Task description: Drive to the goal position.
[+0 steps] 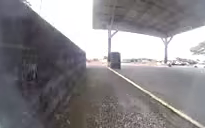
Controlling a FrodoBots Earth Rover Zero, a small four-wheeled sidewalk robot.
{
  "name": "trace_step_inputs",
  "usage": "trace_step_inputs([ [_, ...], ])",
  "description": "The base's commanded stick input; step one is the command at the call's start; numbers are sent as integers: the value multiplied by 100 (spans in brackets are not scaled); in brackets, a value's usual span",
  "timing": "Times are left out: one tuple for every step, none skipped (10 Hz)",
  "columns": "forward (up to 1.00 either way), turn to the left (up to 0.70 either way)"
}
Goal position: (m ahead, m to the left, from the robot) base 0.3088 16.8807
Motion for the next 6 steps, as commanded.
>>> trace_step_inputs([
  [70,1],
  [70,1],
  [70,1],
  [70,1],
  [70,4],
  [70,10],
])
